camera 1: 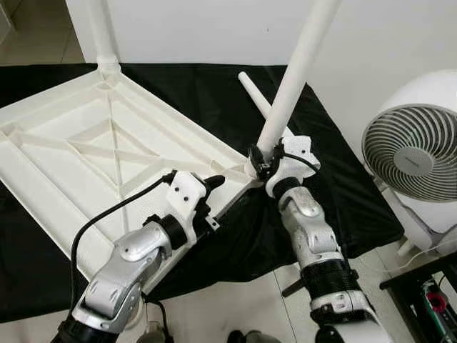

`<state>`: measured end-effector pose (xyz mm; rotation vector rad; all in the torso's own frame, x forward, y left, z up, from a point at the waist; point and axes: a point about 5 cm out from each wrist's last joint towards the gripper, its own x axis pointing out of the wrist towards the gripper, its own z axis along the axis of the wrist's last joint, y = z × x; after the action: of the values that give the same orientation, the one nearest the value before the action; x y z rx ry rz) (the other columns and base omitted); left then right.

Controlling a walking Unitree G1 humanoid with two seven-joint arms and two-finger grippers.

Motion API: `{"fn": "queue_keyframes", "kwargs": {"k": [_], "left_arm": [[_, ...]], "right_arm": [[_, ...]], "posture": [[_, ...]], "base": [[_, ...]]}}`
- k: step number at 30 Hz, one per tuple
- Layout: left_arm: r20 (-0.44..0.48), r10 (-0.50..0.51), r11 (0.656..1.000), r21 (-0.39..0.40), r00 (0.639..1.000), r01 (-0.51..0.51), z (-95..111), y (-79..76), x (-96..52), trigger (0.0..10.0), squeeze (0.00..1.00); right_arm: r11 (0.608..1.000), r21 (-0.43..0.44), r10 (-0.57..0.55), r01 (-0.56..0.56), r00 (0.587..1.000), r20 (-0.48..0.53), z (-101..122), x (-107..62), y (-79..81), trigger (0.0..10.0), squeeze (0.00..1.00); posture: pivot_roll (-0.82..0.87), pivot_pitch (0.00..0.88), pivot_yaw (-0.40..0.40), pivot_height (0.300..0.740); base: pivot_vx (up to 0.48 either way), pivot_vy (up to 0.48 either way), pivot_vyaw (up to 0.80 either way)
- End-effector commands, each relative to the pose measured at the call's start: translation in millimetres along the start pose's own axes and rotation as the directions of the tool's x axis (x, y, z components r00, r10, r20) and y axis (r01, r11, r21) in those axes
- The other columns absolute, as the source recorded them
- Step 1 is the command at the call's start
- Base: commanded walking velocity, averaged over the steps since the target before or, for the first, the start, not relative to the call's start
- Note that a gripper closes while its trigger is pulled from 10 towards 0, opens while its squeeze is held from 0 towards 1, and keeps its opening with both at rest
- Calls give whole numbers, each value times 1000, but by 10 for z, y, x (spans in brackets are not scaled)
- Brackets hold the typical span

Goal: Building children table

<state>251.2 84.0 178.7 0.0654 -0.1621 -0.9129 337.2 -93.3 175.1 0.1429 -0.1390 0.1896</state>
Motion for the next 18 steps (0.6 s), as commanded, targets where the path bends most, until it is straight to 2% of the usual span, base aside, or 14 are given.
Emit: {"fn": "queue_keyframes", "kwargs": {"k": [1, 3, 5, 12, 13, 14, 17, 18], "left_arm": [[-9, -20, 1000, 11, 1000, 20, -21, -13, 18, 10000, 0], [-8, -21, 1000, 13, 1000, 21, -20, -11, 21, 10000, 0], [-5, -23, 1000, 16, 1000, 23, -13, -4, 28, 10000, 0], [-1, -26, 1000, 18, 1000, 26, -6, 2, 34, 10000, 0], [1, -26, 1000, 18, 1000, 26, -5, 6, 34, 10000, 0], [1, -26, 1000, 18, 1000, 26, -6, 8, 33, 10000, 0], [1, -26, 999, 21, 1000, 26, -7, 9, 32, 10000, 0], [-1, -29, 999, 24, 1000, 29, -11, 10, 31, 10000, 0]], "right_arm": [[999, 13, -36, 36, 998, -52, -73, -75, 51, 0, 0], [999, 15, -35, 36, 998, -53, -63, -88, 75, 0, 0], [999, 36, -8, 10, 998, -61, -57, -145, 174, 0, 0], [998, 51, 25, -21, 996, -84, -73, -212, 271, 0, 0], [999, 47, 23, -19, 995, -92, -83, -223, 268, 863, 0], [999, 39, 17, -13, 995, -100, -92, -231, 256, 10000, 0], [999, 31, 8, -5, 995, -103, -96, -230, 235, 10000, 0], [999, 35, 15, -11, 995, -102, -93, -232, 189, 10000, 1000]], "posture": [[109, 109, -86, 740], [109, 109, -86, 740], [105, 103, -90, 740], [104, 98, -94, 740], [103, 96, -95, 740], [104, 92, -97, 740], [104, 92, -97, 740], [105, 85, -99, 740]], "base": [[0, 0, 0], [0, 0, 0], [0, 0, 0], [0, 0, 0], [0, 0, 0], [0, 0, 0], [0, 0, 0], [0, 0, 0]]}}
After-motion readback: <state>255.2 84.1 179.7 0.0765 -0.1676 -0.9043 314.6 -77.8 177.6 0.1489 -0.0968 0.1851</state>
